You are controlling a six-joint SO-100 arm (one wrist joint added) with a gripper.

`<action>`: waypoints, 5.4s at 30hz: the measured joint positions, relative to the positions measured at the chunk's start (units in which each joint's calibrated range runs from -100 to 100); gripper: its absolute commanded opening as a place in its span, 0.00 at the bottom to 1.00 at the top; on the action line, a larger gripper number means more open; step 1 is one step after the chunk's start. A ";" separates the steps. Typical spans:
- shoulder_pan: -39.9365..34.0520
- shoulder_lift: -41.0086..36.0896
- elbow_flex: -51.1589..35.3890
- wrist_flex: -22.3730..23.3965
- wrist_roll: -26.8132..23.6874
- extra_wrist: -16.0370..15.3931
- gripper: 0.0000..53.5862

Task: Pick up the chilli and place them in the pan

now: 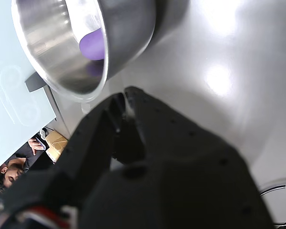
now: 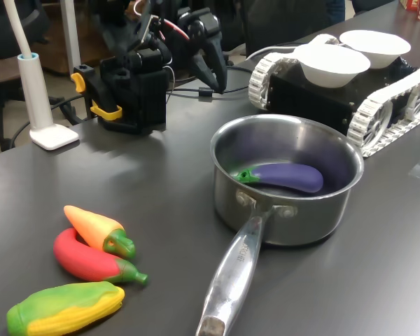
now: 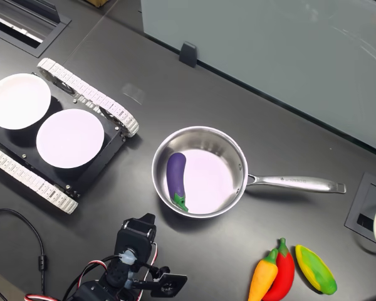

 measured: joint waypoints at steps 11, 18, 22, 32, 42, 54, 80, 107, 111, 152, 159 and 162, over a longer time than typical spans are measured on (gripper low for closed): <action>7.37 5.89 -9.50 1.61 1.17 -1.56 0.00; 14.08 10.02 -15.93 1.61 1.81 -3.31 0.00; 16.50 11.87 -19.00 1.61 1.81 -3.76 0.00; 20.57 16.41 -26.79 1.61 1.71 -3.76 0.00; 25.74 19.95 -33.03 1.61 0.39 -3.76 0.00; 32.67 25.25 -41.36 1.61 -0.29 -3.76 0.00; 55.12 45.29 -60.63 1.10 -1.61 -8.63 0.00; 62.38 59.34 -63.53 -3.91 1.17 -11.02 0.02; 62.38 61.87 -63.53 -4.50 1.61 -11.02 0.02; 64.58 64.81 -52.22 -10.28 5.62 -10.38 0.55; 64.69 64.81 -48.78 -12.75 5.67 -10.10 0.55; 64.58 64.81 -47.69 -13.34 5.67 -9.64 0.55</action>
